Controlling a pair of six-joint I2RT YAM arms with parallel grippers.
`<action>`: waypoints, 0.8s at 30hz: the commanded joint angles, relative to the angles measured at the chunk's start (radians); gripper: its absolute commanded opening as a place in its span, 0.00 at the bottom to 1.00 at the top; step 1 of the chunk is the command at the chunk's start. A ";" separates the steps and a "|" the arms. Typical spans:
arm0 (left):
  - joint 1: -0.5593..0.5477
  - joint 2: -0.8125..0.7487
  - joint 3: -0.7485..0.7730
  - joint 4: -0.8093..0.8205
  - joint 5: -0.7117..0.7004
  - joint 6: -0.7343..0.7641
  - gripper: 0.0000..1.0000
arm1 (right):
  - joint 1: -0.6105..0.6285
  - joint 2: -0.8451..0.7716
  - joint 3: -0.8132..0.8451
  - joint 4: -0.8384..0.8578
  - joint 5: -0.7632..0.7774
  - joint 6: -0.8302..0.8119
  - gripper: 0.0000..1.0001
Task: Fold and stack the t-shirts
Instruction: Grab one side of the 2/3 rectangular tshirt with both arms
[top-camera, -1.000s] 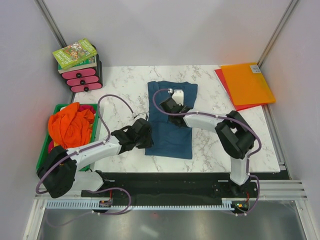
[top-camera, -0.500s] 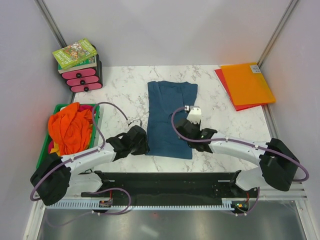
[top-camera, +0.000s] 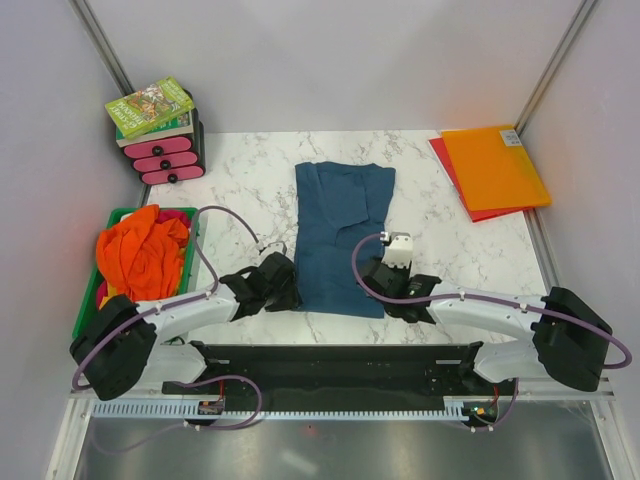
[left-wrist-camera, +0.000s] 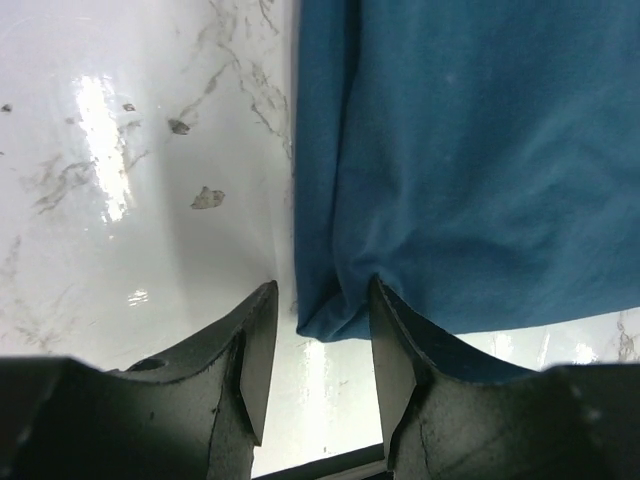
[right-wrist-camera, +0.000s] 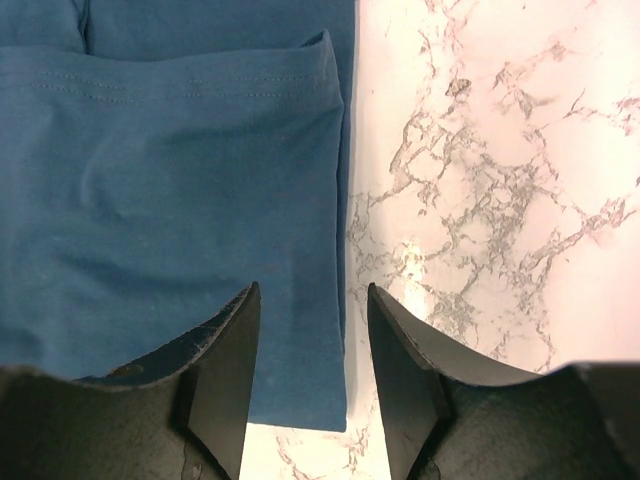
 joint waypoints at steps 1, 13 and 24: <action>-0.004 0.040 -0.017 0.037 0.033 -0.049 0.49 | 0.014 -0.032 -0.033 -0.006 0.024 0.055 0.54; -0.004 0.020 -0.027 0.018 0.033 -0.069 0.02 | 0.091 -0.141 -0.145 -0.063 0.013 0.195 0.54; -0.004 0.013 -0.030 0.007 0.037 -0.072 0.02 | 0.126 0.005 -0.119 -0.009 -0.025 0.244 0.54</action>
